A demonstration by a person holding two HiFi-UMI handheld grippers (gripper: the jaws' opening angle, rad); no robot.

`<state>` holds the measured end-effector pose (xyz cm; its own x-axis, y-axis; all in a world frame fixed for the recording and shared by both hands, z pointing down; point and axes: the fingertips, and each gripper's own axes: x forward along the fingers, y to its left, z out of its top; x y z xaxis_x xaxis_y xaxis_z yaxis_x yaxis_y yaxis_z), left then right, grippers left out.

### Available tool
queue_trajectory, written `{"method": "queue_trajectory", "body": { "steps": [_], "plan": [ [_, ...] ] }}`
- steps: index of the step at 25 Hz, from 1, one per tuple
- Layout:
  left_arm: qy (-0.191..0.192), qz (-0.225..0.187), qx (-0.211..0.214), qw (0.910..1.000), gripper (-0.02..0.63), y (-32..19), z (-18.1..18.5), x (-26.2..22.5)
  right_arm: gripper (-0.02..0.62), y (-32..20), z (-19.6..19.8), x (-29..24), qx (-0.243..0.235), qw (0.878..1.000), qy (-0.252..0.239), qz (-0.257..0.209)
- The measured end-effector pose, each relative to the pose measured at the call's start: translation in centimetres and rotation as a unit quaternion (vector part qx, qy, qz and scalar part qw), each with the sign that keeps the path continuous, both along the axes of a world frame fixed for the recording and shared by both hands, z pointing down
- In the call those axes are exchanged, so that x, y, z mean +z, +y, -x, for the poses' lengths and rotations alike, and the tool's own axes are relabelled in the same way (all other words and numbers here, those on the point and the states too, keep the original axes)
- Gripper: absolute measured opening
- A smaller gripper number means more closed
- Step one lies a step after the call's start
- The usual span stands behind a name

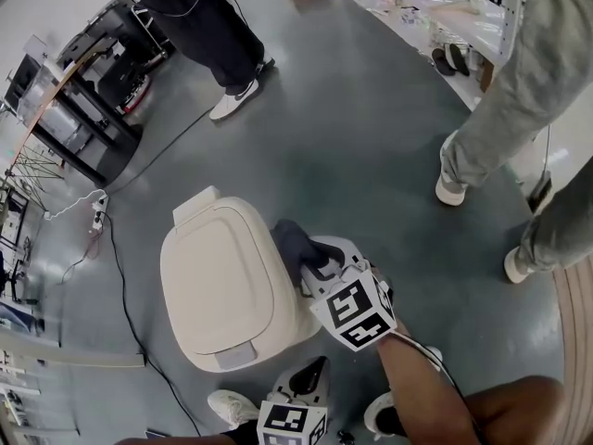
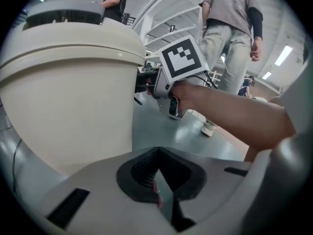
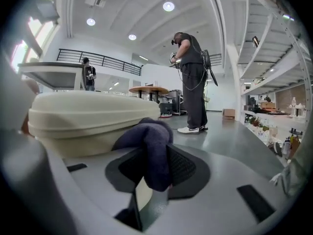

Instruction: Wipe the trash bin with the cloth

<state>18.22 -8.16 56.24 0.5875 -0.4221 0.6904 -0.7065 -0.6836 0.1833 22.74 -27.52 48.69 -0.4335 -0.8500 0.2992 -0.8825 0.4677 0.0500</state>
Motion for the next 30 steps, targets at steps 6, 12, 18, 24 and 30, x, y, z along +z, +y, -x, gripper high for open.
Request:
{"method": "queue_trajectory", "body": {
  "steps": [6, 12, 18, 24, 30],
  "plan": [
    [-0.003, 0.004, 0.000, 1.0000, -0.002, -0.1, 0.0, 0.8, 0.107, -0.6, 0.1, 2.0, -0.008, 1.000, -0.001, 0.011],
    [-0.007, 0.005, 0.003, 1.0000, -0.002, -0.1, 0.3, 1.7, 0.107, -0.7, 0.8, 5.1, -0.005, 0.999, -0.014, 0.036],
    [-0.010, 0.014, 0.002, 0.9998, -0.002, 0.0, 0.6, 2.4, 0.107, -0.9, 1.1, 8.2, -0.009, 0.998, -0.003, 0.066],
    [-0.015, 0.018, 0.002, 0.9997, -0.002, -0.2, 0.9, 3.1, 0.107, -1.0, 1.2, 11.5, -0.011, 0.995, 0.023, 0.092],
    [-0.012, 0.014, -0.002, 0.9998, -0.002, -0.6, 0.6, 2.9, 0.107, -0.8, 1.1, 14.8, 0.000, 0.991, 0.002, 0.132]
  ]
}}
